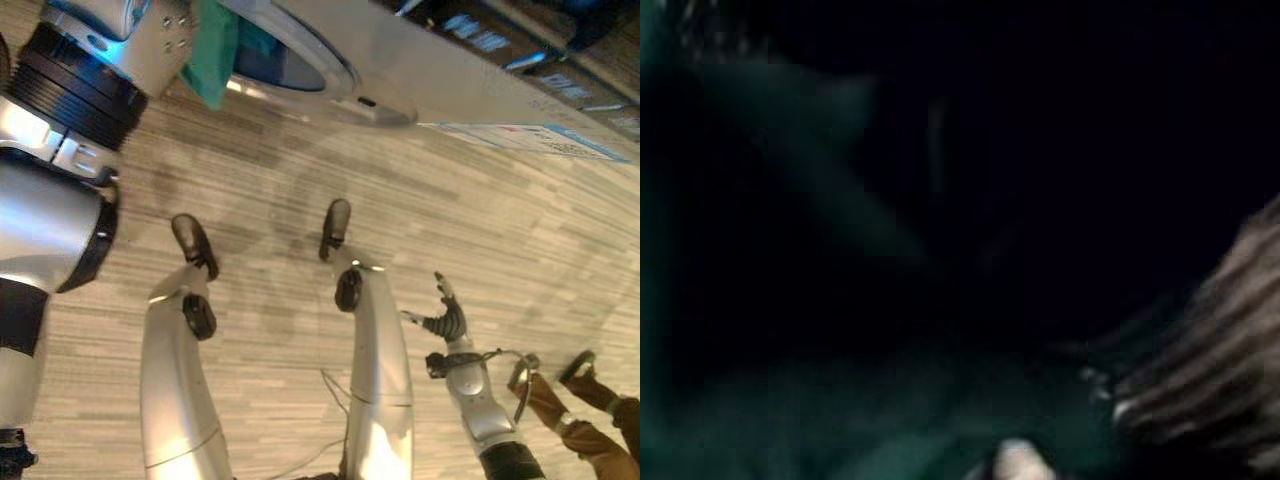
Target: Grab the laundry basket,head to the washer,open it,put in the laundry and shut it.
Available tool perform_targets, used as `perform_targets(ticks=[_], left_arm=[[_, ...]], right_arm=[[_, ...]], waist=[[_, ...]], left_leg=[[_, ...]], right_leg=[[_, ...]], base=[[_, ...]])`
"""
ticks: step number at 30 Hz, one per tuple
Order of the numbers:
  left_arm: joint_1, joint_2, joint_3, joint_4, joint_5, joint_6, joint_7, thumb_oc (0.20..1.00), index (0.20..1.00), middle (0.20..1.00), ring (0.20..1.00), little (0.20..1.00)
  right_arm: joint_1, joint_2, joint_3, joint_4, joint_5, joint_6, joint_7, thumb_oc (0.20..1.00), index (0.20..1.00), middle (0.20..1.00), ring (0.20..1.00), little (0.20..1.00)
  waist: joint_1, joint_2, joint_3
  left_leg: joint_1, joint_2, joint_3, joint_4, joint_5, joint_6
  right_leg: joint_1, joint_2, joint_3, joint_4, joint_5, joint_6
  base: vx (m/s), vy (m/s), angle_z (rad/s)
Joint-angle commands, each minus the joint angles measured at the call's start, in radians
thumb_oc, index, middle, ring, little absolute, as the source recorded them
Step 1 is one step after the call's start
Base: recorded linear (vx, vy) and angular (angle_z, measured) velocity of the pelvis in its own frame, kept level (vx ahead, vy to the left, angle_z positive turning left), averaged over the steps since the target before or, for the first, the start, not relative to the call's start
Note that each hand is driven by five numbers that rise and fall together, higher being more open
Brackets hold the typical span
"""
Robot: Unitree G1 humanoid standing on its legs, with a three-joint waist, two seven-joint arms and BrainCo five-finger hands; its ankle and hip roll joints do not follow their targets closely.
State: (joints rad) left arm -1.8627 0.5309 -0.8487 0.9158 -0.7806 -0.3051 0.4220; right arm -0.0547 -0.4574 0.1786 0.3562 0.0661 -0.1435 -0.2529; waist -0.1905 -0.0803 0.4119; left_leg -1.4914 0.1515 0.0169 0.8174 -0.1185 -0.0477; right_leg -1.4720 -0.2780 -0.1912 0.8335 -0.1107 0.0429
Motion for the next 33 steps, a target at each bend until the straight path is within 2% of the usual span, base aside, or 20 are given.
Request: perform_targets(ticks=[1,2,3,4,6,8,12,13,14,15,16,18,19,21,22,26,27,28,31,33], left_arm=[[-0.076,-0.006,-0.081,0.107,0.271,0.122,-0.121,1.0,1.0,1.0,1.0,1.0],[-0.093,-0.007,-0.137,0.147,0.372,0.161,-0.147,1.0,1.0,1.0,1.0,1.0],[-0.101,-0.02,-0.197,0.19,0.558,0.208,-0.14,1.0,1.0,1.0,1.0,1.0],[-0.102,-0.021,-0.197,0.191,0.562,0.209,-0.139,1.0,1.0,1.0,1.0,1.0],[-0.131,-0.042,-0.24,0.211,0.699,0.229,-0.081,1.0,1.0,1.0,1.0,1.0],[-0.154,-0.032,-0.278,0.117,0.838,0.249,-0.031,1.0,1.0,1.0,1.0,1.0],[-0.16,-0.013,-0.275,0.013,0.921,0.259,0.012,1.0,1.0,1.0,1.0,1.0],[-0.164,0.035,-0.283,-0.105,1.026,0.27,0.061,1.0,1.0,1.0,1.0,1.0],[-0.096,0.059,-0.193,-0.239,1.08,0.288,0.056,1.0,1.0,1.0,1.0,1.0],[-0.085,0.064,-0.185,-0.252,1.085,0.294,0.053,1.0,1.0,1.0,1.0,1.0],[0.031,0.078,-0.099,-0.352,1.087,0.298,0.03,1.0,1.0,1.0,1.0,1.0],[0.189,0.092,-0.02,-0.465,1.019,0.258,-0.032,1.0,1.0,1.0,1.0,1.0],[0.201,0.098,-0.011,-0.477,1.019,0.26,-0.037,1.0,1.0,1.0,1.0,1.0],[0.459,0.166,0.086,-0.651,0.816,0.177,-0.142,1.0,1.0,1.0,1.0,1.0],[0.555,0.195,0.102,-0.689,0.741,0.158,-0.168,1.0,1.0,1.0,1.0,1.0],[0.954,0.27,0.152,-0.864,0.45,0.106,-0.285,1.0,1.0,1.0,1.0,1.0],[1.125,0.291,0.173,-0.933,0.336,0.107,-0.342,1.0,1.0,1.0,1.0,1.0],[1.134,0.294,0.18,-0.938,0.335,0.108,-0.344,1.0,1.0,1.0,1.0,1.0],[1.387,0.304,0.245,-1.007,0.267,0.125,-0.398,1.0,1.0,1.0,1.0,1.0],[1.507,0.304,0.305,-1.011,0.273,0.125,-0.408,1.0,1.0,1.0,1.0,1.0]], right_arm=[[0.096,-0.025,0.041,0.026,0.053,-0.006,0.02,1.0,1.0,1.0,1.0,1.0],[0.077,-0.024,0.049,0.044,0.065,-0.007,0.026,1.0,1.0,1.0,1.0,1.0],[0.044,-0.02,0.071,0.081,0.078,-0.006,0.028,1.0,1.0,1.0,1.0,1.0],[0.041,-0.018,0.073,0.084,0.078,-0.007,0.028,1.0,1.0,1.0,1.0,1.0],[0.015,-0.012,0.11,0.112,0.089,-0.016,0.028,1.0,1.0,1.0,1.0,1.0],[0.005,-0.001,0.139,0.141,0.098,-0.021,0.033,1.0,1.0,1.0,1.0,1.0],[-0.004,0.011,0.166,0.173,0.103,-0.026,0.039,1.0,1.0,1.0,1.0,1.0],[0.009,0.017,0.178,0.177,0.106,-0.038,0.05,1.0,1.0,1.0,1.0,1.0],[-0.037,-0.023,0.172,0.275,0.123,-0.042,0.044,1.0,1.0,1.0,1.0,1.0],[-0.033,-0.026,0.173,0.275,0.122,-0.043,0.043,1.0,1.0,1.0,1.0,1.0],[0.004,-0.012,0.168,0.256,0.119,-0.05,0.044,1.0,1.0,1.0,1.0,1.0],[0.014,0.005,0.151,0.252,0.122,-0.038,0.043,1.0,1.0,1.0,1.0,1.0],[0.019,0.002,0.153,0.25,0.122,-0.038,0.043,1.0,1.0,1.0,1.0,1.0],[0.044,0.018,0.131,0.242,0.111,-0.012,0.041,1.0,1.0,1.0,1.0,1.0],[0.05,0.028,0.131,0.25,0.104,-0.002,0.04,1.0,1.0,1.0,1.0,1.0],[0.062,0.067,0.143,0.265,0.068,0.025,0.023,1.0,1.0,1.0,1.0,1.0],[0.066,0.08,0.156,0.268,0.051,0.027,0.018,1.0,1.0,1.0,1.0,1.0],[0.068,0.078,0.16,0.268,0.051,0.027,0.018,1.0,1.0,1.0,1.0,1.0],[0.064,0.085,0.175,0.286,0.027,0.031,0.026,1.0,1.0,1.0,1.0,1.0],[0.068,0.079,0.19,0.296,0.014,0.027,0.037,1.0,1.0,1.0,1.0,1.0]], waist=[[-0.021,0.053,-0.113],[-0.012,0.057,-0.11],[0.002,0.064,-0.105],[0.002,0.062,-0.104],[0.005,0.058,-0.1],[0.017,0.059,-0.094],[0.026,0.06,-0.092],[0.032,0.06,-0.09],[0.047,0.062,-0.081],[0.046,0.065,-0.084],[0.048,0.064,-0.08],[0.064,0.071,-0.074],[0.062,0.073,-0.077],[0.082,0.083,-0.069],[0.089,0.087,-0.066],[0.111,0.093,-0.051],[0.116,0.091,-0.044],[0.112,0.091,-0.044],[0.126,0.089,-0.041],[0.125,0.086,-0.045]], left_leg=[[-0.005,0.042,-0.062,-0.009,-0.022,-0.022],[-0.003,0.038,-0.061,-0.013,-0.018,-0.022],[0.005,0.033,-0.057,-0.028,-0.012,-0.022],[0.006,0.033,-0.056,-0.03,-0.011,-0.022],[0.012,0.031,-0.059,-0.043,-0.005,-0.023],[0.017,0.027,-0.058,-0.063,0.003,-0.027],[0.024,0.022,-0.058,-0.081,0.006,-0.028],[0.026,0.02,-0.061,-0.088,0.008,-0.03],[0.034,0.015,-0.06,-0.104,0.013,-0.031],[0.036,0.015,-0.06,-0.106,0.014,-0.031],[0.046,0.011,-0.06,-0.118,0.019,-0.032],[0.063,0.006,-0.056,-0.144,0.027,-0.034],[0.067,0.006,-0.056,-0.147,0.028,-0.034],[0.096,-0.001,-0.045,-0.174,0.043,-0.039],[0.107,-0.003,-0.042,-0.184,0.047,-0.041],[0.137,-0.009,-0.042,-0.222,0.069,-0.048],[0.161,-0.008,-0.04,-0.245,0.08,-0.051],[0.164,-0.008,-0.04,-0.248,0.081,-0.052],[0.213,-0.007,-0.037,-0.285,0.096,-0.058],[0.257,-0.007,-0.038,-0.302,0.098,-0.057]], right_leg=[[0.044,0.023,-0.002,0.04,-0.07,0.053],[0.046,0.021,-0.004,0.039,-0.068,0.055],[0.048,0.022,-0.004,0.033,-0.066,0.057],[0.049,0.021,-0.004,0.032,-0.065,0.057],[0.053,0.023,-0.002,0.023,-0.061,0.059],[0.06,0.02,-0.004,0.007,-0.053,0.061],[0.065,0.02,-0.004,-0.007,-0.05,0.063],[0.068,0.019,-0.006,-0.014,-0.049,0.064],[0.075,0.018,-0.008,-0.023,-0.052,0.063],[0.077,0.018,-0.008,-0.024,-0.052,0.063],[0.085,0.015,-0.009,-0.029,-0.053,0.064],[0.097,0.013,-0.008,-0.042,-0.052,0.064],[0.101,0.014,-0.008,-0.045,-0.052,0.064],[0.127,0.012,-0.01,-0.064,-0.047,0.062],[0.136,0.01,-0.013,-0.073,-0.045,0.06],[0.175,0.008,-0.025,-0.109,-0.037,0.059],[0.203,0.008,-0.031,-0.129,-0.035,0.059],[0.207,0.008,-0.032,-0.131,-0.034,0.059],[0.263,0.004,-0.051,-0.156,-0.035,0.059],[0.306,0.005,-0.054,-0.172,-0.03,0.06]], base=[[-0.04,0.015,0.04],[-0.03,0.02,0.08],[-0.03,0.019,0.08],[-0.02,0.013,0.09],[-0.02,-0.01,0.11],[-0.03,-0.013,0.07],[-0.02,0.011,0.09],[-0.03,-0.001,0.1],[-0.03,-0.002,0.03],[-0.03,0.016,0.0],[-0.02,0.045,0.08],[-0.02,0.063,0.09],[-0.03,0.06,0.07],[-0.04,0.056,0.06],[-0.03,0.043,-0.01],[-0.03,0.027,0.05],[-0.03,0.013,0.12],[-0.03,0.008,0.19],[-0.02,0.012,0.14],[-0.02,0.048,0.07]])
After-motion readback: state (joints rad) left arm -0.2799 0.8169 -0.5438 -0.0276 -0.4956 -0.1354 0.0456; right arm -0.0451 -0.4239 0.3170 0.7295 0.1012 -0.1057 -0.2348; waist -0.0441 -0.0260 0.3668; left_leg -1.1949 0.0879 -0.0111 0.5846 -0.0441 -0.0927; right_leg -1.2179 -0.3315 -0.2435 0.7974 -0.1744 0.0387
